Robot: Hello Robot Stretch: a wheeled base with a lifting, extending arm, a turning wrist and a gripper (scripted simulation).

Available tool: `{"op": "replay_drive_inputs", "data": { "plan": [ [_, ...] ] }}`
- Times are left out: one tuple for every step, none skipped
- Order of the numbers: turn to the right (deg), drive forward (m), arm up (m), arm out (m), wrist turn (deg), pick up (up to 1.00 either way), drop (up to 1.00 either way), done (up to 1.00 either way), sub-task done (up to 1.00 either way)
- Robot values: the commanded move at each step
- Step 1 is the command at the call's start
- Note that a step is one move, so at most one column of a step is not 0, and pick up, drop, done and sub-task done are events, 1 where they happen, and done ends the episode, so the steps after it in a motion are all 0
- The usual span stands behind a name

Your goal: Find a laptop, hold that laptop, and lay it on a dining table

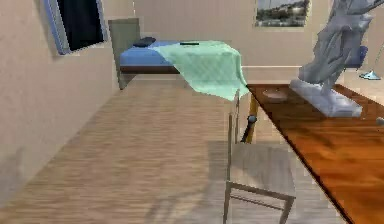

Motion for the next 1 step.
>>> {"op": "replay_drive_inputs", "data": {
  "plan": [
    [-45.0, 0.0, 0.0, 0.0, 0.0, 0.0, 0.0, 0.0, 0.0]
  ]
}}
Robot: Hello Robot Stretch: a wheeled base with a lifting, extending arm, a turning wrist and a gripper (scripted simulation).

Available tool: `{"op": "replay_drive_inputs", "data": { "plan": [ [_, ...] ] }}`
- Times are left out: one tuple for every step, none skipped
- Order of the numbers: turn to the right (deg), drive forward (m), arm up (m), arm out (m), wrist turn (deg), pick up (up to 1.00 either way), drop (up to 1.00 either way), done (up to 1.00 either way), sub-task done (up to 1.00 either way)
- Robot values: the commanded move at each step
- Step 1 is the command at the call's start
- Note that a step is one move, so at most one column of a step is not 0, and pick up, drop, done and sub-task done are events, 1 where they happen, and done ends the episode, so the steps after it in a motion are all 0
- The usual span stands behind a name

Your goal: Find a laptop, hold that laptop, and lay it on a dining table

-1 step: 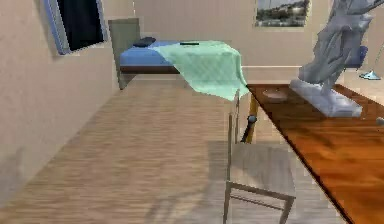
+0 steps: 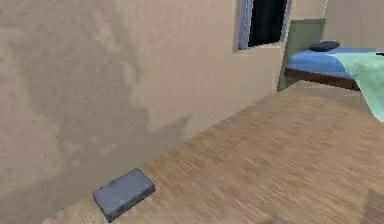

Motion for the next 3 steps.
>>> {"op": "replay_drive_inputs", "data": {
  "plan": [
    [-45.0, 0.0, 0.0, 0.0, 0.0, 0.0, 0.0, 0.0, 0.0],
    [-45.0, 0.0, 0.0, 0.0, 0.0, 0.0, 0.0, 0.0, 0.0],
    [-18.0, 0.0, 0.0, 0.0, 0.0, 0.0, 0.0, 0.0, 0.0]
  ]
}}
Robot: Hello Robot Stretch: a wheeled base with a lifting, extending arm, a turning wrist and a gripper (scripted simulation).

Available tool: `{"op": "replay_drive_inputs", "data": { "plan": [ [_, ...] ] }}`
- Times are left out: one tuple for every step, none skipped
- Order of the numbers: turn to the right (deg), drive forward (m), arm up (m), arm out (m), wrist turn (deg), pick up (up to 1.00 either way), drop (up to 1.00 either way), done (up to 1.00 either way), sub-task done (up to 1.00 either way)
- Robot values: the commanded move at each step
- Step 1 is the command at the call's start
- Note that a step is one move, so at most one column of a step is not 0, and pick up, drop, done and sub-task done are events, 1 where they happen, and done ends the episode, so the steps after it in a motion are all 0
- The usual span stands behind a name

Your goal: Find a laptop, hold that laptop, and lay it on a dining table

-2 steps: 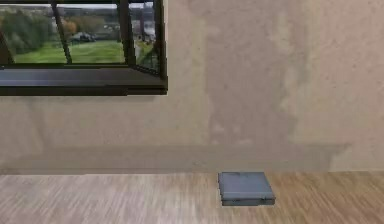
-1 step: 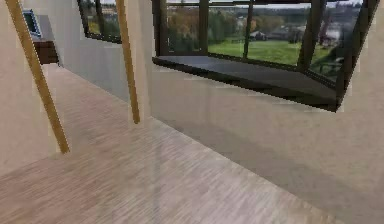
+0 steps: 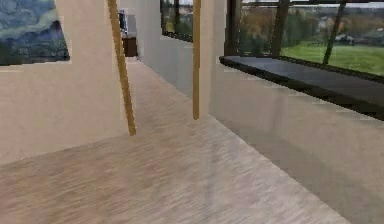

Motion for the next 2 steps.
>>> {"op": "replay_drive_inputs", "data": {
  "plan": [
    [0.0, 1.0, 0.0, 0.0, 0.0, 0.0, 0.0, 0.0, 0.0],
    [0.0, 1.0, 0.0, 0.0, 0.0, 0.0, 0.0, 0.0, 0.0]
  ]
}}
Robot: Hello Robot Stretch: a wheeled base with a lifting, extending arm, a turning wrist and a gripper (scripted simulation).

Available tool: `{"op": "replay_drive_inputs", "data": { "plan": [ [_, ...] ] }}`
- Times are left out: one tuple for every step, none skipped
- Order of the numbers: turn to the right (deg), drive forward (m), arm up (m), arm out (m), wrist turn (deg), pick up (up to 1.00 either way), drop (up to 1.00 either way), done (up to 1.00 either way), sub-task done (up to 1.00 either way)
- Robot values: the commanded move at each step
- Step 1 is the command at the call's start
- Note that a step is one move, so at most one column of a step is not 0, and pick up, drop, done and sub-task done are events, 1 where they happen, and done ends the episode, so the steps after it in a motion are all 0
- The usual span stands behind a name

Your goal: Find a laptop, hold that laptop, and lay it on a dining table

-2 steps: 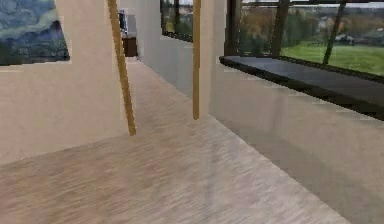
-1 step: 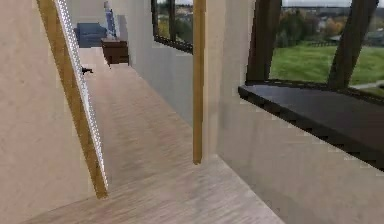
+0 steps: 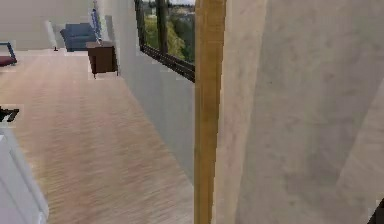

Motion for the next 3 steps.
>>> {"op": "replay_drive_inputs", "data": {
  "plan": [
    [-27.0, 0.0, 0.0, 0.0, 0.0, 0.0, 0.0, 0.0, 0.0],
    [0.0, 1.0, 0.0, 0.0, 0.0, 0.0, 0.0, 0.0, 0.0],
    [-3.0, 0.0, 0.0, 0.0, 0.0, 0.0, 0.0, 0.0, 0.0]
  ]
}}
